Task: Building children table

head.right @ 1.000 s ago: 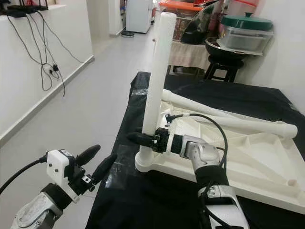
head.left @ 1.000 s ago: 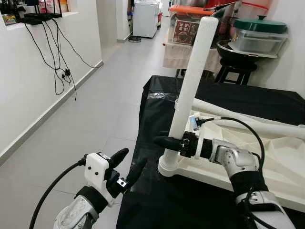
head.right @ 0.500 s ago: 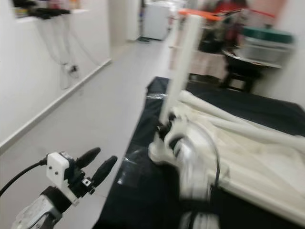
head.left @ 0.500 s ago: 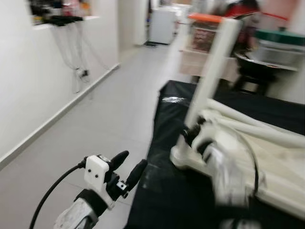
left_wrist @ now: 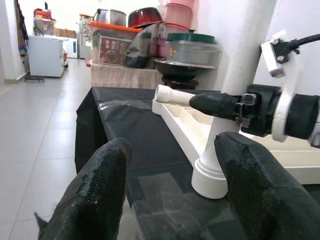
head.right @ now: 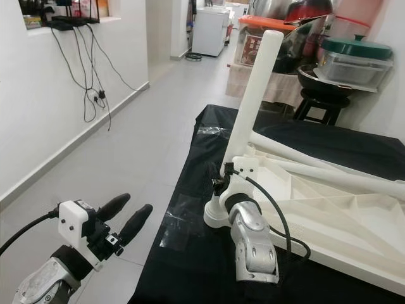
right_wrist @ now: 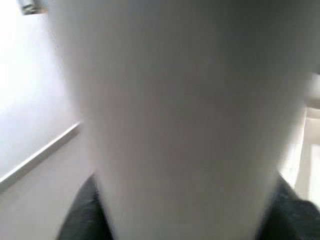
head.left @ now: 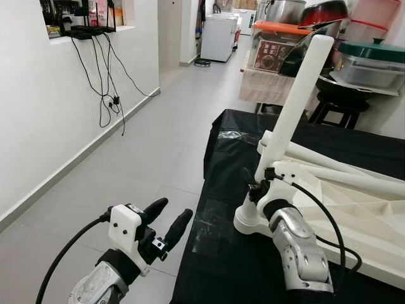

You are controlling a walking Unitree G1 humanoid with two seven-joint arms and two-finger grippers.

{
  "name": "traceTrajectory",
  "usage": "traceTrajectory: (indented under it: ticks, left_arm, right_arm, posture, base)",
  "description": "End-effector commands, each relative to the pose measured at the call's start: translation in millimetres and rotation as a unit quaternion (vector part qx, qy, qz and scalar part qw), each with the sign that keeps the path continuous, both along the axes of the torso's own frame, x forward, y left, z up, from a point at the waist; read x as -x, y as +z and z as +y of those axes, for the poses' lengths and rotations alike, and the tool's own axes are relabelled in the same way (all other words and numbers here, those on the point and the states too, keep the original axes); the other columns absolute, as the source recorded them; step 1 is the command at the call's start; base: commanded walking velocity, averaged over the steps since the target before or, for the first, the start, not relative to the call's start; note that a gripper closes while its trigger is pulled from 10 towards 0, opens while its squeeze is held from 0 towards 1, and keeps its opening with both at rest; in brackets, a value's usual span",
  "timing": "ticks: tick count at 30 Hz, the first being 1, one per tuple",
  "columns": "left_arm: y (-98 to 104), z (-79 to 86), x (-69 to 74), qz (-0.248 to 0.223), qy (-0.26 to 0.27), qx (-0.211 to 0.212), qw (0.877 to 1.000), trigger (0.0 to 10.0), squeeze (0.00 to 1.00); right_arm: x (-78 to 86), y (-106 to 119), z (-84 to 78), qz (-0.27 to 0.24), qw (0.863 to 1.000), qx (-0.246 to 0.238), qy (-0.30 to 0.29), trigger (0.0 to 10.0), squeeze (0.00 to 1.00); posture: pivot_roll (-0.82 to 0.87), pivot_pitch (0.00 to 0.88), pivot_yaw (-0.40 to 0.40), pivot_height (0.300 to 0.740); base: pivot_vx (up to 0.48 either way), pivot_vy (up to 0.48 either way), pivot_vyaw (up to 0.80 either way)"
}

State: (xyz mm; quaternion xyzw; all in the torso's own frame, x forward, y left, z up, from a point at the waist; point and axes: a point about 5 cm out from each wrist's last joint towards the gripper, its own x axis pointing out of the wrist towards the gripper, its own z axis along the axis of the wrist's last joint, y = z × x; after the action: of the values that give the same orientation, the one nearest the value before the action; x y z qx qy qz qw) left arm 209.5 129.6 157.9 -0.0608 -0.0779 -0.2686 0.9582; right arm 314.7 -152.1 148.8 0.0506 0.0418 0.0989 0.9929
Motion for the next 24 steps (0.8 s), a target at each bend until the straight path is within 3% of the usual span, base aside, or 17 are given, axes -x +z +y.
traceTrajectory:
  ticks: [1,3,4,5,6,7,9,11,12,14,15,17,19,20,21,22,24]
  left_arm:
    - [-2,-0.4,-0.4,0.006,-0.006,0.001,1.000,10.0,0.00]
    - [-2,-1.3,-1.6,0.007,-0.008,0.002,1.000,10.0,0.00]
    - [-2,-1.3,-1.6,0.007,-0.008,0.002,1.000,10.0,0.00]
    - [-2,-1.9,-2.0,0.008,-0.010,0.003,1.000,10.0,0.00]
    - [-2,-2.4,-2.2,0.009,-0.013,0.005,1.000,10.0,0.00]
    - [-2,-3.1,-2.1,0.011,-0.016,0.006,1.000,10.0,0.00]
    - [-2,-3.1,-2.1,0.011,-0.016,0.006,1.000,10.0,0.00]
    - [-3,-4.7,-1.9,0.015,-0.023,0.008,1.000,10.0,0.00]
    - [-3,-4.7,-1.9,0.015,-0.023,0.008,1.000,10.0,0.00]
    - [-5,-7.6,-0.8,0.028,-0.044,0.014,0.999,10.0,0.00]
    - [-5,-7.6,-0.8,0.028,-0.044,0.014,0.999,10.0,0.00]
    - [-7,-9.9,0.6,0.042,-0.062,0.020,0.997,10.0,0.00]
    - [-7,-10.5,1.0,0.046,-0.068,0.022,0.996,10.0,0.00]
    - [-8,-11.4,1.3,0.053,-0.076,0.024,0.995,10.0,0.00]
    - [-8,-11.4,1.3,0.053,-0.076,0.024,0.995,10.0,0.00]
    - [-9,-12.0,1.5,0.057,-0.081,0.025,0.995,10.0,0.00]
    - [-9,-12.0,1.5,0.057,-0.081,0.025,0.995,10.0,0.00]
  right_arm:
    - [-1.4,-4,4.5,0.026,0.998,-0.004,0.059,10.0,1.00]
    - [-7.5,7,3.4,-0.001,0.987,-0.004,0.158,10.0,1.00]
    - [-7.5,7,3.4,-0.001,0.987,-0.004,0.158,10.0,1.00]
    - [-9.7,7,1.0,0.006,0.979,-0.015,0.202,10.0,0.58]
    - [-12.3,6,-1.0,0.009,0.969,-0.022,0.245,10.0,0.00]
    - [-13.9,4,-1.3,0.025,0.957,-0.047,0.285,10.0,0.00]
    - [-13.9,4,-1.3,0.025,0.957,-0.047,0.285,10.0,0.00]
    - [-15.9,2,-0.5,0.059,0.936,-0.105,0.332,10.0,0.00]
    - [-15.9,2,-0.5,0.059,0.936,-0.105,0.332,10.0,0.00]
    - [-14.4,4,2.5,0.087,0.894,-0.119,0.423,10.0,0.00]
    - [-14.4,4,2.5,0.087,0.894,-0.119,0.423,10.0,0.00]
    - [-17.5,5,0.6,0.110,0.867,-0.122,0.471,10.0,0.00]
    - [-18.2,6,-0.7,0.121,0.856,-0.136,0.484,10.0,0.00]
    - [-17.7,8,-2.9,0.132,0.838,-0.165,0.504,4.5,0.00]
    - [-17.7,8,-2.9,0.132,0.838,-0.165,0.504,4.5,0.00]
    - [-17.1,9,-4.6,0.138,0.824,-0.185,0.517,4.5,0.00]
    - [-17.1,9,-4.6,0.138,0.824,-0.185,0.517,4.5,0.00]
  posture:
    - [0.11,0.000,-0.093,0.740]
    - [0.11,0.000,-0.092,0.740]
    - [0.11,0.000,-0.092,0.740]
    - [0.11,0.000,-0.091,0.740]
    - [0.11,0.000,-0.092,0.740]
    - [0.12,0.000,-0.096,0.740]
    - [0.12,0.000,-0.096,0.740]
    - [0.12,0.000,-0.101,0.740]
    - [0.12,0.000,-0.101,0.740]
    - [0.13,0.000,-0.104,0.740]
    - [0.13,0.000,-0.104,0.740]
    - [0.13,0.000,-0.103,0.740]
    - [0.13,0.000,-0.103,0.740]
    - [0.13,0.000,-0.102,0.740]
    - [0.13,0.000,-0.102,0.740]
    - [0.13,0.000,-0.102,0.740]
    - [0.13,0.000,-0.102,0.740]
  base:
    - [0.000,0.000,0.00]
    - [0.000,0.000,0.00]
    - [0.000,0.000,0.00]
    - [0.000,0.000,0.00]
    - [0.000,0.000,0.00]
    - [0.000,0.000,0.00]
    - [0.000,0.000,0.00]
    - [0.000,0.000,0.00]
    - [0.000,0.000,0.00]
    - [0.000,0.000,0.00]
    - [0.000,0.000,0.00]
    - [0.000,0.000,0.00]
    - [0.000,0.000,0.00]
    - [0.000,0.000,0.00]
    - [0.000,0.000,0.00]
    - [0.000,0.000,0.00]
    - [0.000,0.000,0.00]
